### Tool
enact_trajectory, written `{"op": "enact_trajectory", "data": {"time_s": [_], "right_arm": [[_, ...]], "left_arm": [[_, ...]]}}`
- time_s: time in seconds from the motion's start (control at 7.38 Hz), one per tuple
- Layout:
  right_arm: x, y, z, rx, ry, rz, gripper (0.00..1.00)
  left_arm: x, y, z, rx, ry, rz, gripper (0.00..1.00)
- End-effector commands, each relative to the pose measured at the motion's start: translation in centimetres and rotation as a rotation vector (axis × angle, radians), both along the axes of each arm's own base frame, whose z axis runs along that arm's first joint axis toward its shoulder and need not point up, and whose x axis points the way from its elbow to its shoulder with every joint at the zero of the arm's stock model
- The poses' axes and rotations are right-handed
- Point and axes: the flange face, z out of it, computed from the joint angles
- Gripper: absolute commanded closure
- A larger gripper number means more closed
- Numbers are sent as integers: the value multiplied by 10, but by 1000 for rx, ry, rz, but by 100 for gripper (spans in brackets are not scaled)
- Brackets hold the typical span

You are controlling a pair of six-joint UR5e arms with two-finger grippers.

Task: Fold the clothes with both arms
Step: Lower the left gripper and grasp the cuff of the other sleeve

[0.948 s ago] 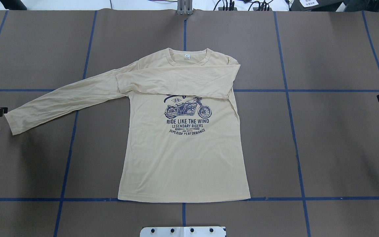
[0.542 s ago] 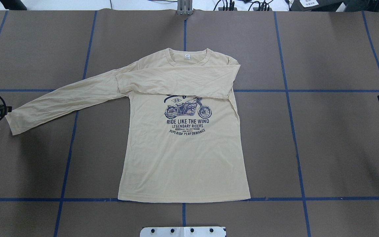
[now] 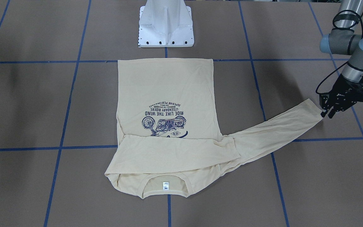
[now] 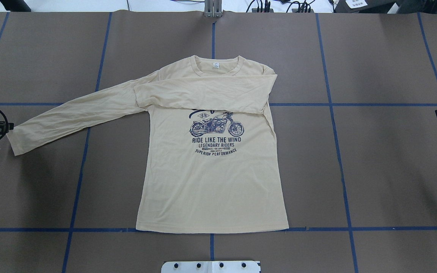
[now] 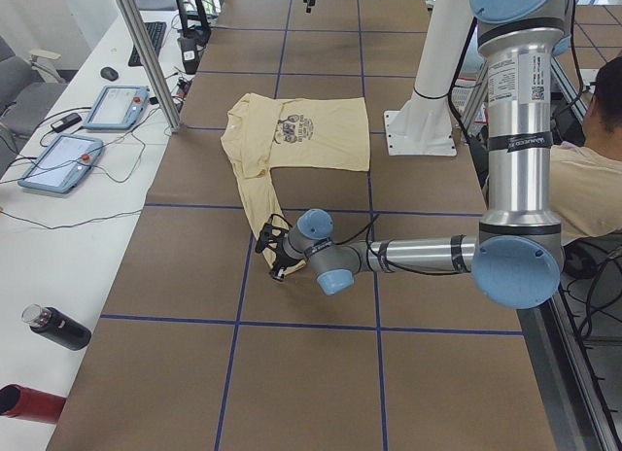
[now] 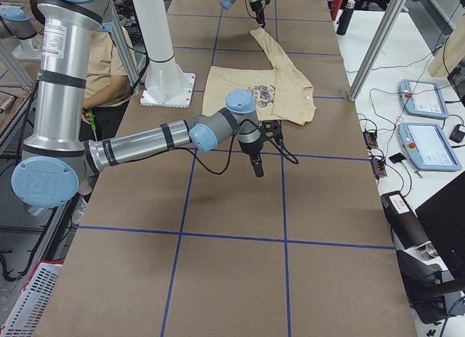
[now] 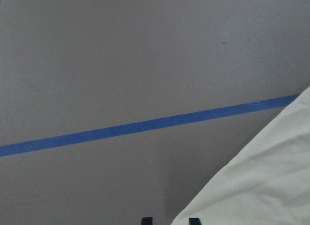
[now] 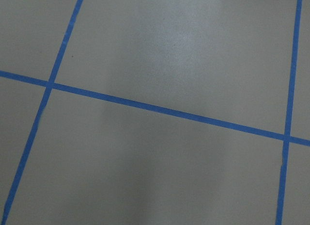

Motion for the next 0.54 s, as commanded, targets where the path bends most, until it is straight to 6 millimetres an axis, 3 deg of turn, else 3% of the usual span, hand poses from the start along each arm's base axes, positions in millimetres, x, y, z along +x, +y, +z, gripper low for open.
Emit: {"op": "enact_trajectory", "data": {"time_s": [0.0, 0.41], "right_arm": [[0, -1, 2, -3, 1, 0, 0], [0, 0, 3, -6, 3, 2, 0]], "left_arm": [[1, 1, 2, 1, -4, 5, 62], [0, 2, 6, 1, -6, 9, 60]]}}
